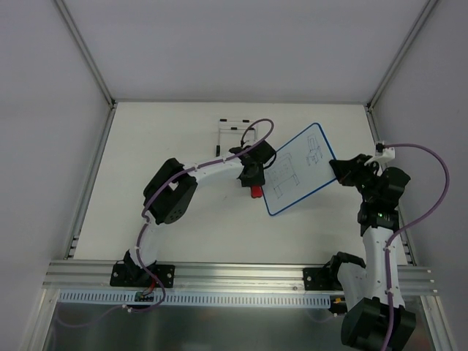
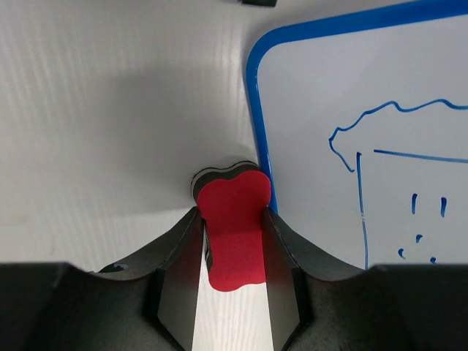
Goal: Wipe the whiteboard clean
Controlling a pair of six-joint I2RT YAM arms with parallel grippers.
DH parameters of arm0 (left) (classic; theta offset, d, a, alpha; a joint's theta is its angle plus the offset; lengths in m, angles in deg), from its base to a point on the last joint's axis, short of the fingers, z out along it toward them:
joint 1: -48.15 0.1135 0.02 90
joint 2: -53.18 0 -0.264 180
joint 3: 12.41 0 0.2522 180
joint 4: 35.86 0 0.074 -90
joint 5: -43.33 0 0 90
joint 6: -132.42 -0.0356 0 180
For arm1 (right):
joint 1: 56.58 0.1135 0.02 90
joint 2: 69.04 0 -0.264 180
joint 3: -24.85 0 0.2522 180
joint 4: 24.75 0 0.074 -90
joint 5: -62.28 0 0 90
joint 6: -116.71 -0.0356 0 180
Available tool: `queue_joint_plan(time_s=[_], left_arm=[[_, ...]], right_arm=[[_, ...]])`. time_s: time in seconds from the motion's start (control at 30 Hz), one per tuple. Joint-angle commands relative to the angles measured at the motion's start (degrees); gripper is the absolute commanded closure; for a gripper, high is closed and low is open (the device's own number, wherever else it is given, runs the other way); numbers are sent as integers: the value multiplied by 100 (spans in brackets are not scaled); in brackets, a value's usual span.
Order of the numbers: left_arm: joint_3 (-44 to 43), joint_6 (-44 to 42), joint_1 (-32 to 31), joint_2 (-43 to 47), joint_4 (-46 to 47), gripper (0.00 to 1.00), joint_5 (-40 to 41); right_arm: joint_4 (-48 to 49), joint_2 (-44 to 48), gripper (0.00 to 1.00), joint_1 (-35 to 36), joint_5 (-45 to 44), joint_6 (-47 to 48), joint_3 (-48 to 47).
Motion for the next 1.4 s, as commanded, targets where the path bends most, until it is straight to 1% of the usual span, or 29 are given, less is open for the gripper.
queue_joint_plan(time_s=[0.0, 0.17, 0.3, 0.33, 0.47, 0.57, 0.6, 0.7, 0.87, 1.0, 1.07, 1.13, 1.2, 1.23, 1.3, 1.37], left_arm=[[252, -27, -23, 684, -190, 100, -14], [349, -273, -23, 1325, -85, 100, -58], [865, -572, 12, 1748, 801, 100, -242], [920, -617, 30, 1783, 1186, 100, -321], [929, -863, 74, 1530, 1638, 100, -681], [920, -898, 83, 1319, 1918, 100, -1164], [894, -916, 83, 1257, 1972, 100, -1479], [771, -933, 74, 1090, 2130, 100, -1911], [578, -1021, -66, 949, 2342, 100, -2106], [60, -1180, -251, 843, 2386, 100, -2176], [-20, -1136, -278, 852, 2403, 100, -2273], [85, -1074, -278, 913, 2412, 100, -2203], [278, -1074, -252, 1036, 2447, 100, -1957], [487, -1065, -225, 1071, 2464, 100, -1913], [856, -830, -103, 1116, 2517, 100, -1921], [1147, -636, 170, 1133, 2640, 100, -2000]], right_arm=[[173, 180, 100, 151, 68, 152, 125], [85, 373, 100, 327, -72, 64, 370], [76, 470, 100, 441, -81, -33, 538], [76, 479, 100, 484, -73, -59, 556], [41, 540, 100, 555, -81, -77, 626], [-29, 558, 100, 625, -81, 37, 617], [-64, 575, 100, 643, -73, 72, 600], [-82, 567, 100, 687, -11, 142, 565], [-82, 567, 100, 731, 59, 151, 503], [-82, 619, 100, 740, 59, 125, 450], [-82, 655, 100, 740, 51, 125, 424], [-117, 707, 100, 740, 42, 125, 372], [-231, 742, 100, 740, 7, 204, 301], [-275, 751, 100, 740, -2, 239, 231], [-372, 778, 100, 740, -28, 345, 178], [-398, 787, 100, 740, -37, 388, 125]])
